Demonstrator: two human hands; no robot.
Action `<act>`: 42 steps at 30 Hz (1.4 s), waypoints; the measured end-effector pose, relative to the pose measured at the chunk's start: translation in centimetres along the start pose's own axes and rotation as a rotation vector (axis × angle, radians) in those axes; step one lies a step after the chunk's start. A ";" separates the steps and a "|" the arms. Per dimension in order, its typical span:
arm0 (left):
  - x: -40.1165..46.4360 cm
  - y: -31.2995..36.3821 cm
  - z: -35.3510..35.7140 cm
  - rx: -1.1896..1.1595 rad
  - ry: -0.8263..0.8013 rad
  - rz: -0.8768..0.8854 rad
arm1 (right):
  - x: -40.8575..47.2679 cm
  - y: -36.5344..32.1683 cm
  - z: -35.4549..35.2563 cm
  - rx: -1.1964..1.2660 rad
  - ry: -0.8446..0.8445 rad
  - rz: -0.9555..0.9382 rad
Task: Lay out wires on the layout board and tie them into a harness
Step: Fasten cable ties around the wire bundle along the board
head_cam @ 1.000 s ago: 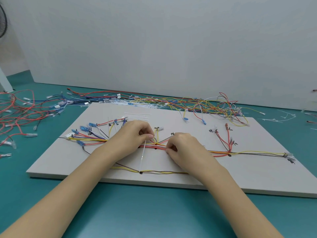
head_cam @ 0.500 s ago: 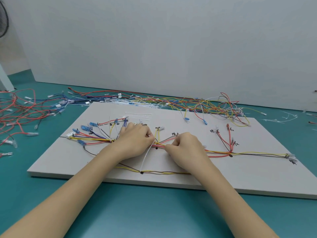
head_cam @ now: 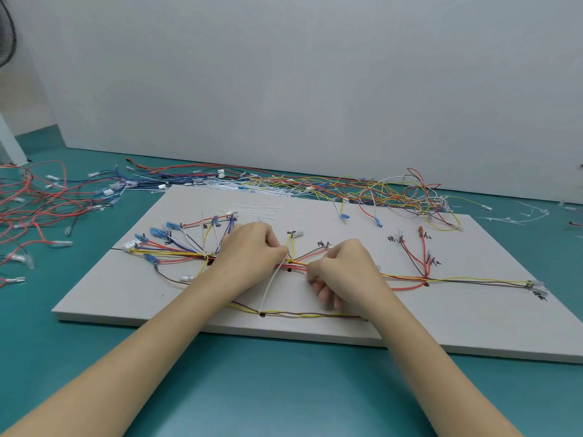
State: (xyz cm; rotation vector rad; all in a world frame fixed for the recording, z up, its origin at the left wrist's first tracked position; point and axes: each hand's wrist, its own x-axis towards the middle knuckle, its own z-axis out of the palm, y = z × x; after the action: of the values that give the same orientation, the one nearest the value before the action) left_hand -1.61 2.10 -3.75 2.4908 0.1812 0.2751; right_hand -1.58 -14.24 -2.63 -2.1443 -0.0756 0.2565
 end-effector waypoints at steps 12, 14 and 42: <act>0.3 -1.2 -1.4 -0.223 -0.175 0.077 | -0.4 -0.1 -0.6 0.109 -0.175 -0.038; 0.3 -1.2 -1.3 -0.273 -0.186 0.100 | -0.3 -0.2 -0.8 0.128 -0.162 -0.090; 0.0 -1.1 -0.6 -0.459 -0.095 0.216 | 0.6 -0.1 -0.4 0.562 -0.073 -0.051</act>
State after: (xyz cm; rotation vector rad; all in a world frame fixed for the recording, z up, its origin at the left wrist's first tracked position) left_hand -1.81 3.35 -3.93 2.0599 -0.1743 0.2537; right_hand -0.88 -14.46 -2.39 -1.5733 -0.0879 0.2872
